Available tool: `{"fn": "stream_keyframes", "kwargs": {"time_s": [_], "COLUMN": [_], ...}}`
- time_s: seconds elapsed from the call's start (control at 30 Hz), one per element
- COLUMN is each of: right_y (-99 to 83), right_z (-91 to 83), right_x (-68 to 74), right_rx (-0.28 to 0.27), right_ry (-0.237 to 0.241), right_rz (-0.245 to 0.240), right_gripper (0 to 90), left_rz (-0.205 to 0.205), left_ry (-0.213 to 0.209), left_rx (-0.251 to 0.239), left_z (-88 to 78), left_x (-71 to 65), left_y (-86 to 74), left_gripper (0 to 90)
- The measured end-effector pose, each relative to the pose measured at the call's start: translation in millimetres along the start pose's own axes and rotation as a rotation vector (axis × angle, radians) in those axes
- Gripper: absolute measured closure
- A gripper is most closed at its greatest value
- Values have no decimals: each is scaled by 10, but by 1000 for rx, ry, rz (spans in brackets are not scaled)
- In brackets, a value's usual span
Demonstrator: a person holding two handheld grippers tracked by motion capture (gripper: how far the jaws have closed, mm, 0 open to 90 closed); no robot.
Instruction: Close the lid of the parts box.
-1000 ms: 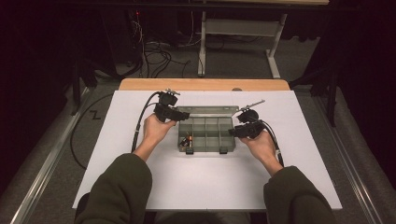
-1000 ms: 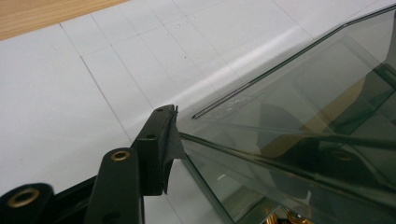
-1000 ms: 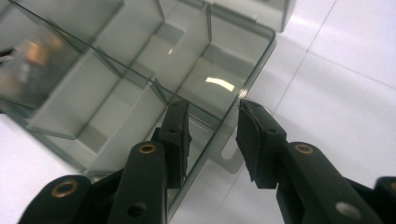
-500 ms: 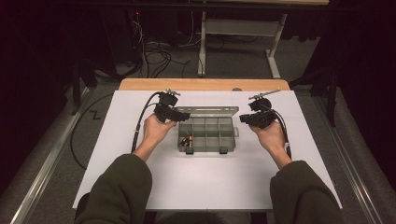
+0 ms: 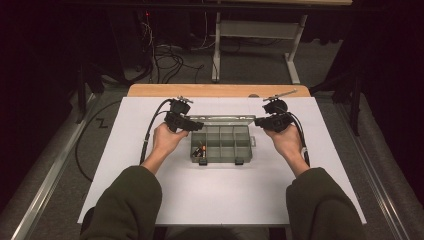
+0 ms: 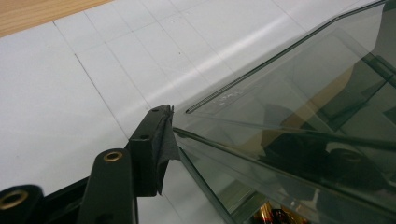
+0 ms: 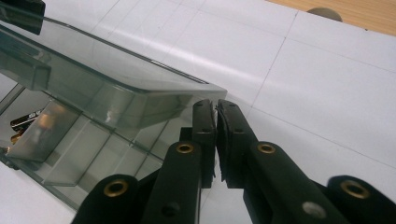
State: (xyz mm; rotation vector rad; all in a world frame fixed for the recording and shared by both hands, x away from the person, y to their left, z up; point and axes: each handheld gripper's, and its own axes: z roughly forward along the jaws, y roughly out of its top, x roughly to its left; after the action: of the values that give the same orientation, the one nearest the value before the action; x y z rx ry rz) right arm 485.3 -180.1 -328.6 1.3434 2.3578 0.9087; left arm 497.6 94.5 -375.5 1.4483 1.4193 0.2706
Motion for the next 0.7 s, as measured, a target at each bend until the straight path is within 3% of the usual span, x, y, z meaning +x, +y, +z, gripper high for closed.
{"fn": "stream_keyframes", "kwargs": {"time_s": [0.17, 0.57, 0.7], "right_y": [-6, -26, -37], "right_z": [5, -24, -32], "right_x": [7, 17, 16], "right_rx": [6, 13, 8], "right_ry": [7, 17, 23], "right_rz": [3, -4, -1], "right_gripper": [881, 877, 878], "left_rz": [-32, -61, -86], "left_ry": [-11, -13, 9], "left_rx": [15, 74, 79], "left_z": [-23, -221, -298], "left_x": [21, 141, 203], "left_y": [10, -79, -83], "left_gripper": [426, 446, 490]}}
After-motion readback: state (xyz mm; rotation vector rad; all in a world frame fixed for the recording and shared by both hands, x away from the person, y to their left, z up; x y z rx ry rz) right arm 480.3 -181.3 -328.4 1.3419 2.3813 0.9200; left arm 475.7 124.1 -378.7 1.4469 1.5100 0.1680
